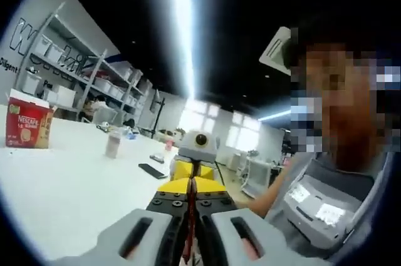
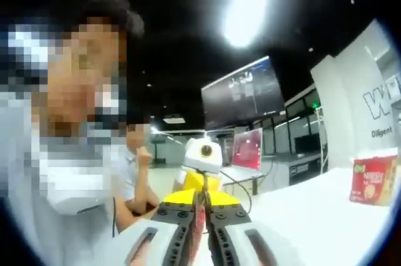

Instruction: Tear open the coffee pouch, take out the coffee, and pour the coffee from the pouch into the cup

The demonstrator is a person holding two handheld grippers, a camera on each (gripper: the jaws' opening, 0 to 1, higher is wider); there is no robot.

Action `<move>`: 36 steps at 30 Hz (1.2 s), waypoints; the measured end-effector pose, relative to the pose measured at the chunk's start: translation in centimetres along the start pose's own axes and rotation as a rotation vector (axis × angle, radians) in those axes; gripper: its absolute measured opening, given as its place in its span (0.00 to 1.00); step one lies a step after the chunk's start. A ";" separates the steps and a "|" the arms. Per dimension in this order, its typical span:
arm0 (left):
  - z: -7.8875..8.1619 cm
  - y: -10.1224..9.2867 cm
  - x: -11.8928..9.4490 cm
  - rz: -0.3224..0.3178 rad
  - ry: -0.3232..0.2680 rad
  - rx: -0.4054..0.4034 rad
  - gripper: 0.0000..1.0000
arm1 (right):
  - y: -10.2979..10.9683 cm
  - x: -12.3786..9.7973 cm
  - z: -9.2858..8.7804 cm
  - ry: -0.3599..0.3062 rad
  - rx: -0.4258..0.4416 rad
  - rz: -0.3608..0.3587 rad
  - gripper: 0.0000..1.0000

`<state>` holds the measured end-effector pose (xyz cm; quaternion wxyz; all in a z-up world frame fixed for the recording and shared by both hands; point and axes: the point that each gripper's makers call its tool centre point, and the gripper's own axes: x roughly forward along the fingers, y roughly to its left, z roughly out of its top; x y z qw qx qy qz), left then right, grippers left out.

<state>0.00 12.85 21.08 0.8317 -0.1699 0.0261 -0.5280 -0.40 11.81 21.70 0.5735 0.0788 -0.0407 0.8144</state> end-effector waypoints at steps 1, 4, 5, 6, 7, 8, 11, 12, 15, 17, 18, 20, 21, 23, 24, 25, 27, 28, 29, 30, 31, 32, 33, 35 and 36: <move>-0.1 0.0 0.0 -0.004 -0.003 0.001 0.03 | 0.0 0.2 -0.2 0.008 0.000 -0.006 0.06; -0.1 0.0 0.2 -0.009 -0.008 -0.006 0.03 | 0.1 0.3 -0.4 0.024 -0.007 -0.021 0.06; -0.1 -0.1 0.4 -0.008 0.001 -0.005 0.03 | 0.1 0.3 -0.4 0.029 -0.008 -0.024 0.05; -0.2 -0.3 0.5 -0.007 0.019 -0.001 0.03 | 0.0 0.2 -0.4 0.032 -0.011 -0.035 0.03; -0.2 -0.4 0.5 -0.005 0.022 0.004 0.03 | 0.0 0.1 -0.4 0.032 -0.014 -0.039 0.03; -0.3 -0.5 0.5 0.003 0.043 0.025 0.03 | 0.0 0.1 -0.3 0.029 -0.015 -0.037 0.03; -0.3 -0.8 0.4 0.017 0.054 0.040 0.03 | 0.3 0.2 -0.3 0.021 -0.011 -0.037 0.03; -0.3 -1.0 0.2 0.021 0.054 0.045 0.03 | 0.4 0.2 -0.3 0.018 -0.009 -0.035 0.03; -0.5 -1.2 0.0 0.023 0.041 0.050 0.03 | 0.8 0.4 -0.4 0.020 0.004 -0.034 0.03; -0.7 -1.2 0.0 0.019 0.048 0.028 0.03 | 1.0 0.4 -0.6 0.034 0.004 -0.047 0.02; -0.8 -1.3 0.0 0.018 0.051 0.028 0.03 | 1.1 0.4 -0.6 0.040 0.004 -0.049 0.02; -1.2 -1.4 -0.2 0.013 0.056 0.030 0.03 | 1.3 0.4 -0.9 0.054 -0.001 -0.057 0.02; -1.4 -1.6 -0.2 -0.001 0.054 0.038 0.04 | 1.4 0.5 -1.0 0.061 0.001 -0.059 0.02; -1.6 -1.6 -0.3 0.000 0.057 0.131 0.04 | 1.6 0.6 -1.4 0.077 0.005 -0.066 0.02; -1.7 -1.6 -0.4 0.004 0.059 0.150 0.04 | 1.5 0.6 -1.5 0.080 0.004 -0.070 0.02; -1.8 -1.8 -0.4 0.002 0.067 0.182 0.04 | 1.6 0.6 -1.6 0.084 0.007 -0.071 0.02; -1.9 -2.1 -0.5 0.003 0.070 0.206 0.05 | 1.8 0.6 -1.6 0.085 0.010 -0.068 0.01; -1.9 -2.3 -0.5 0.006 0.080 0.235 0.05 | 2.2 0.6 -1.7 0.088 0.012 -0.065 0.01; -1.9 -2.6 -0.5 0.003 0.082 0.247 0.05 | 2.4 0.6 -1.7 0.087 0.012 -0.062 0.01; -1.9 -2.8 -0.5 0.002 0.082 0.248 0.05 | 2.7 0.6 -1.6 0.084 0.012 -0.059 0.01; -1.8 -2.9 -0.5 -0.001 0.086 0.246 0.04 | 2.8 0.6 -1.6 0.083 0.011 -0.058 0.01; -1.8 -3.2 -0.6 -0.006 0.085 0.253 0.04 | 3.1 0.6 -1.5 0.083 0.005 -0.055 0.01; -1.8 -3.3 -0.6 -0.012 0.084 0.259 0.05 | 3.2 0.5 -1.4 0.083 0.003 -0.054 0.01; -1.7 -3.6 -0.6 -0.024 0.078 0.258 0.05 | 3.7 0.5 -1.3 0.089 -0.008 -0.052 0.01; -1.7 -3.8 -0.6 -0.032 0.074 0.257 0.05 | 3.9 0.6 -1.3 0.092 -0.014 -0.050 0.01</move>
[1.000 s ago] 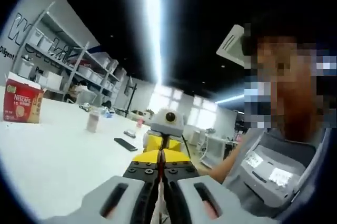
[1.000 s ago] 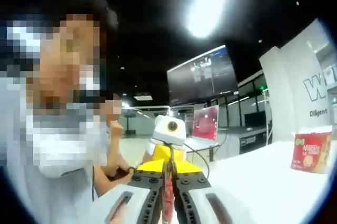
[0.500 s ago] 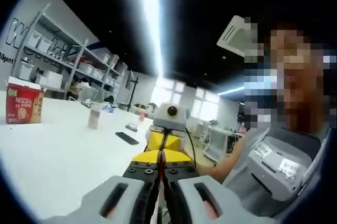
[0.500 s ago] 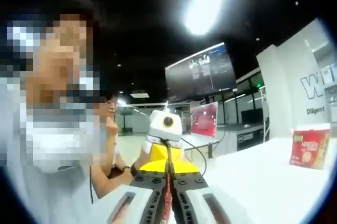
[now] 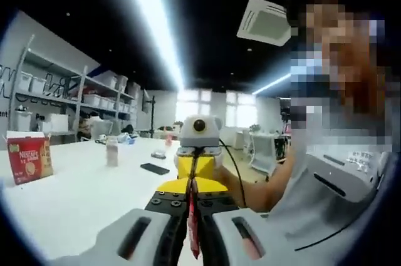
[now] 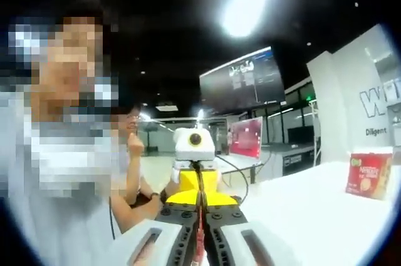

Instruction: Tear open the coffee pouch, take out the coffee, and pour the coffee from the pouch into the cup

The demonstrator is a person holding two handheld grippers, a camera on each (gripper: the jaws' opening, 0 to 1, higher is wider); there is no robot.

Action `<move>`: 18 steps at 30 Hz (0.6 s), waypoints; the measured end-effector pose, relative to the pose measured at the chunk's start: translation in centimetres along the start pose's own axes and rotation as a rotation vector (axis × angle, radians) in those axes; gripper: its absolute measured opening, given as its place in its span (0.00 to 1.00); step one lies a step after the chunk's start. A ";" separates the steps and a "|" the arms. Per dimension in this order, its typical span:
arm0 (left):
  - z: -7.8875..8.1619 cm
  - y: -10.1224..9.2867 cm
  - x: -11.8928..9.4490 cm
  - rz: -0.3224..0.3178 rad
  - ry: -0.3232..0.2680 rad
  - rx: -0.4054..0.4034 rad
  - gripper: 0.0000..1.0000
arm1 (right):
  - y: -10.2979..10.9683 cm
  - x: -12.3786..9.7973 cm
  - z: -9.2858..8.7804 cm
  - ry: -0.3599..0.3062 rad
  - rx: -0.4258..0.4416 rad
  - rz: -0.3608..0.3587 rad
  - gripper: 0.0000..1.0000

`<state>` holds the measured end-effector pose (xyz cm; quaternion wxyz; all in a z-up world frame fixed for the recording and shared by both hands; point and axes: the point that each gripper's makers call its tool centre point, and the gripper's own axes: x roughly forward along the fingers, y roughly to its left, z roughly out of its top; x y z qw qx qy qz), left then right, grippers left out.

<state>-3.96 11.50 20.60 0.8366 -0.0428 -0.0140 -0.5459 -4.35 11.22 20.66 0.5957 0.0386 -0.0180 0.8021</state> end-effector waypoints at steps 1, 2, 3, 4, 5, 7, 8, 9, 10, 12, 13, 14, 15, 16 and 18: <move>0.1 -0.2 0.0 -0.007 -0.006 0.000 0.05 | 0.2 0.0 0.0 0.003 -0.006 0.001 0.01; 0.2 -0.4 0.0 -0.012 -0.008 0.000 0.04 | 0.4 0.0 0.0 0.006 -0.011 0.003 0.01; 0.2 -0.5 -0.1 -0.014 -0.009 0.001 0.04 | 0.6 0.1 0.0 0.011 -0.015 0.003 0.01; 0.3 -0.7 -0.2 -0.016 -0.011 0.002 0.04 | 0.7 0.1 -0.1 0.015 -0.020 0.003 0.01; 0.4 -0.9 -0.2 -0.017 -0.014 0.005 0.04 | 0.7 0.1 -0.1 0.016 -0.020 0.003 0.01; 0.4 -1.1 -0.2 -0.014 -0.007 0.023 0.04 | 0.9 0.0 -0.2 0.015 -0.017 0.008 0.01; 0.3 -1.2 -0.2 -0.011 -0.005 0.031 0.04 | 0.9 0.0 -0.2 0.016 -0.019 0.008 0.02; 0.3 -1.2 -0.2 -0.009 -0.003 0.035 0.04 | 0.9 0.0 -0.2 0.016 -0.019 0.007 0.02; 0.3 -1.2 -0.2 -0.009 -0.002 0.038 0.04 | 1.0 0.0 -0.2 0.017 -0.019 0.007 0.02; 0.3 -1.3 -0.2 -0.014 -0.006 0.034 0.04 | 1.2 0.0 -0.2 0.015 -0.021 0.008 0.02; 0.3 -1.3 -0.2 -0.015 -0.007 0.034 0.04 | 1.2 0.0 -0.2 0.016 -0.022 0.008 0.02; 0.3 -1.3 -0.2 -0.018 -0.007 0.033 0.04 | 1.2 0.0 -0.2 0.017 -0.025 0.007 0.02; 0.3 -1.3 -0.2 -0.019 -0.009 0.033 0.04 | 1.2 0.0 -0.2 0.018 -0.026 0.006 0.02; 0.3 -1.3 -0.2 -0.020 -0.009 0.032 0.04 | 1.2 0.0 -0.1 0.018 -0.026 0.006 0.02; 0.4 -1.4 -0.2 -0.025 -0.010 0.031 0.04 | 1.3 -0.1 -0.1 0.018 -0.026 0.007 0.02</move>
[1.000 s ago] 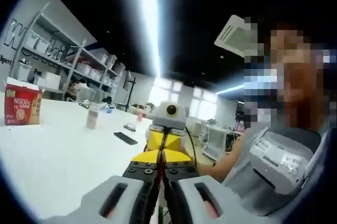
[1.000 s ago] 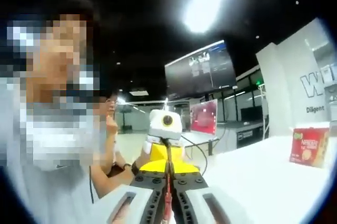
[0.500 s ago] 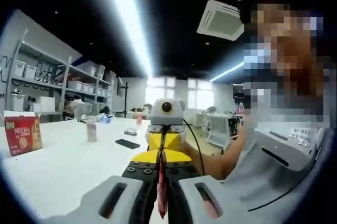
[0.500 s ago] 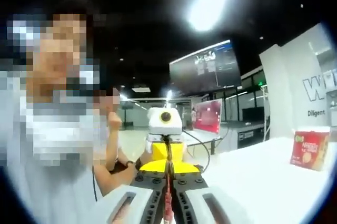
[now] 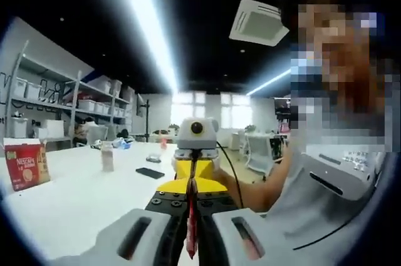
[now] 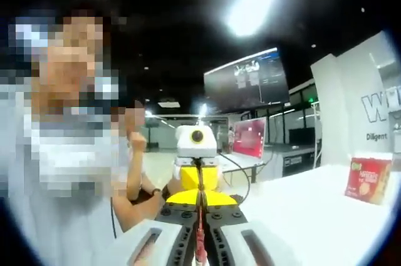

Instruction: Tear open the coffee pouch, take out the coffee, and pour the coffee from the pouch into the cup

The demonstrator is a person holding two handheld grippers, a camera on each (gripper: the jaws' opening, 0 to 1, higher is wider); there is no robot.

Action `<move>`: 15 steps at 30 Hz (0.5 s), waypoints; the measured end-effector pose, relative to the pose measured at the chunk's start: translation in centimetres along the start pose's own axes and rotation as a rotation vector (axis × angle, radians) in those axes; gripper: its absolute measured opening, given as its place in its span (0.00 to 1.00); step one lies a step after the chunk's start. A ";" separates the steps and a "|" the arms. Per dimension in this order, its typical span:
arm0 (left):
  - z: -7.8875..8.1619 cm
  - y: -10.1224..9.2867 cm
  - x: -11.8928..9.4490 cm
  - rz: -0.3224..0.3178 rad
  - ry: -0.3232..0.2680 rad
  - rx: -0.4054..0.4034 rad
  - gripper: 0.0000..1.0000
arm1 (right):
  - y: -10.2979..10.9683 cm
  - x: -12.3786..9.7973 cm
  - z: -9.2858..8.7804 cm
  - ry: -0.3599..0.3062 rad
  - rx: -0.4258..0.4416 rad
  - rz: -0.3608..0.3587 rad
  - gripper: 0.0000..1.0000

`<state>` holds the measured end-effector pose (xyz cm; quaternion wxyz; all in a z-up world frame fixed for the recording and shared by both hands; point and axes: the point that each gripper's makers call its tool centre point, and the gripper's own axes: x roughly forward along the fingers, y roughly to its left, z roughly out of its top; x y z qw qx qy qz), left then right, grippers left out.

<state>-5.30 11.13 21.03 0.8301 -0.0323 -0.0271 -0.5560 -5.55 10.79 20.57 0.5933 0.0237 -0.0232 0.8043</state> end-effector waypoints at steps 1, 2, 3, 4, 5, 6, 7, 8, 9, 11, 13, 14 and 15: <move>0.0 0.0 0.0 0.000 0.000 0.004 0.04 | 0.0 0.0 0.0 0.000 -0.001 -0.001 0.02; 0.0 0.0 0.0 0.001 0.002 0.014 0.04 | 0.0 0.0 0.0 0.002 -0.001 -0.001 0.02; 0.0 0.0 0.0 0.002 0.003 0.018 0.04 | 0.0 0.0 0.0 0.002 0.000 -0.001 0.02; 0.0 0.0 0.0 0.002 0.003 0.020 0.04 | 0.0 0.1 0.0 0.002 0.001 -0.001 0.02; 0.0 0.0 0.0 0.000 0.001 0.025 0.04 | 0.0 0.1 0.0 0.002 0.002 -0.001 0.02; 0.0 0.0 0.0 0.000 0.001 0.028 0.04 | 0.0 0.1 0.0 0.001 0.003 -0.001 0.02; 0.0 0.0 0.0 0.000 0.000 0.029 0.04 | 0.0 0.1 0.0 0.001 0.003 -0.001 0.02; 0.0 0.0 0.1 -0.001 -0.001 0.031 0.04 | 0.0 0.1 0.0 0.002 0.003 -0.001 0.02; 0.0 0.0 0.1 -0.003 -0.001 0.034 0.04 | -0.1 0.1 0.0 0.002 0.004 0.000 0.02; 0.0 0.1 0.1 -0.005 0.000 0.037 0.04 | -0.1 0.1 0.0 0.005 0.004 0.002 0.02; 0.0 0.1 0.2 -0.003 0.001 0.043 0.04 | -0.2 0.1 0.1 0.006 0.004 0.002 0.02; 0.0 0.2 0.2 -0.003 -0.001 0.048 0.04 | -0.2 0.1 0.1 0.003 0.008 0.002 0.02; 0.0 0.2 0.2 -0.001 -0.001 0.049 0.04 | -0.3 0.2 0.1 0.001 0.010 0.002 0.02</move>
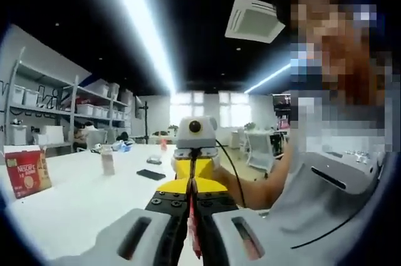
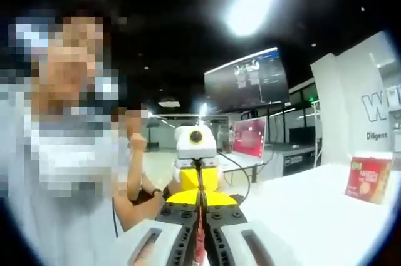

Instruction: Tear open the coffee pouch, take out the coffee, and pour the coffee from the pouch into the cup

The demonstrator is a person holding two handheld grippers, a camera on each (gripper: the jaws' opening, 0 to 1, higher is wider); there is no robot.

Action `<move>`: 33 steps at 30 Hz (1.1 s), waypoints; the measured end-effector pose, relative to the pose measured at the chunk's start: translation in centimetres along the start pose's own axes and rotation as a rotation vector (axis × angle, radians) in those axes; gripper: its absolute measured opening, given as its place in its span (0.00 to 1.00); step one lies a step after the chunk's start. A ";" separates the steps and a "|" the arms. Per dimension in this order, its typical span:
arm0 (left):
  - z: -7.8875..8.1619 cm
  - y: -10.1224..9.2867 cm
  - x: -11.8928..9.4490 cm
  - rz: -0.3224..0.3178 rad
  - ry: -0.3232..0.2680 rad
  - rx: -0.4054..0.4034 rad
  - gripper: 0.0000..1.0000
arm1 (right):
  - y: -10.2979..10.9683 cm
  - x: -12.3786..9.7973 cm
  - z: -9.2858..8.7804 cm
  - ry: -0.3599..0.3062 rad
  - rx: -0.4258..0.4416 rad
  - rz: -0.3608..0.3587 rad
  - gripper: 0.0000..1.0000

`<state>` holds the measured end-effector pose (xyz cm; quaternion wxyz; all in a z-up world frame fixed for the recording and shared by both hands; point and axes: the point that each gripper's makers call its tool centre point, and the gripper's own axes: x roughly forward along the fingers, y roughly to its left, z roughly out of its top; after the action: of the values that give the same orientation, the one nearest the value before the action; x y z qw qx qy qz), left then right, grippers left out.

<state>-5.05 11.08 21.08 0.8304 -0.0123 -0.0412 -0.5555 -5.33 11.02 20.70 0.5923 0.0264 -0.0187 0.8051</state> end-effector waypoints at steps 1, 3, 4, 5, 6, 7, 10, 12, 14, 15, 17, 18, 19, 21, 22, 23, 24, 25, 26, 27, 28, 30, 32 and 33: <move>0.0 0.1 0.0 0.003 0.002 0.001 0.04 | 0.0 0.0 0.0 -0.002 0.001 0.000 0.02; 0.0 0.1 0.0 0.010 0.004 0.010 0.03 | -0.2 0.0 0.0 -0.010 0.007 0.000 0.02; 0.1 0.1 0.0 0.016 0.004 0.010 0.03 | -0.2 0.0 0.1 -0.016 0.005 -0.001 0.02; 0.2 0.2 0.0 0.021 0.001 -0.001 0.03 | -0.2 0.0 0.2 -0.029 0.000 -0.001 0.02; 0.3 0.2 0.0 0.018 -0.002 -0.009 0.03 | -0.2 0.0 0.3 -0.037 -0.006 0.002 0.02; 0.3 0.2 0.0 0.019 -0.004 -0.009 0.03 | -0.2 0.0 0.4 -0.044 -0.020 0.000 0.02; 0.4 0.4 0.1 0.021 -0.009 -0.010 0.03 | -0.3 -0.1 0.5 -0.050 -0.048 -0.009 0.03; 0.3 0.3 0.1 0.013 -0.011 -0.016 0.03 | -0.2 -0.1 0.5 -0.054 -0.060 -0.008 0.03; 0.4 0.1 0.2 0.000 -0.015 -0.024 0.03 | 0.0 -0.2 0.5 -0.059 -0.059 -0.003 0.03; 0.4 0.0 0.2 -0.002 -0.017 -0.024 0.03 | 0.0 -0.2 0.6 -0.064 -0.061 -0.003 0.03; 0.3 -0.2 0.3 -0.012 -0.014 -0.027 0.03 | 0.3 -0.2 0.5 -0.063 -0.052 0.002 0.02; 0.2 -0.3 0.3 -0.018 -0.011 -0.027 0.03 | 0.4 -0.2 0.4 -0.058 -0.045 0.004 0.02; 0.2 -0.3 0.3 -0.020 -0.009 -0.026 0.03 | 0.4 -0.2 0.3 -0.053 -0.035 0.002 0.02; 0.0 -0.4 0.3 -0.022 -0.006 -0.018 0.03 | 0.3 -0.2 0.2 -0.046 -0.011 0.001 0.02; 0.0 -0.4 0.3 -0.022 -0.007 -0.012 0.03 | 0.2 -0.2 0.2 -0.044 -0.001 0.001 0.01; -0.1 -0.4 0.4 -0.023 -0.007 -0.003 0.04 | 0.2 -0.3 0.1 -0.039 0.010 0.003 0.01; -0.2 -0.4 0.4 -0.025 -0.005 0.006 0.04 | 0.2 -0.3 0.0 -0.033 0.019 0.008 0.01; -0.4 -0.5 0.4 -0.030 -0.001 0.015 0.04 | 0.2 -0.3 -0.2 -0.025 0.024 0.015 0.01; -0.6 -0.5 0.4 -0.033 0.005 0.025 0.04 | 0.2 -0.3 -0.3 -0.020 0.024 0.018 0.01; -0.8 -0.5 0.4 -0.030 0.013 0.062 0.04 | 0.1 -0.3 -0.5 -0.006 0.023 0.025 0.01; -0.9 -0.4 0.5 -0.027 0.018 0.091 0.04 | 0.1 -0.4 -0.5 0.001 0.025 0.030 0.01; -1.0 -0.3 0.6 -0.005 0.028 0.182 0.04 | -0.1 -0.4 -0.6 0.015 0.025 0.038 0.01; -1.0 -0.4 0.8 0.002 0.042 0.210 0.04 | -0.2 -0.7 -0.6 0.030 0.033 0.059 0.01; -0.9 -0.4 0.9 0.011 0.052 0.233 0.03 | -0.3 -0.8 -0.6 0.033 0.038 0.068 0.01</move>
<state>-5.04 10.08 20.22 0.8301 0.0987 -0.0837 -0.5424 -4.82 10.43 20.10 0.5641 0.0235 0.0052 0.8254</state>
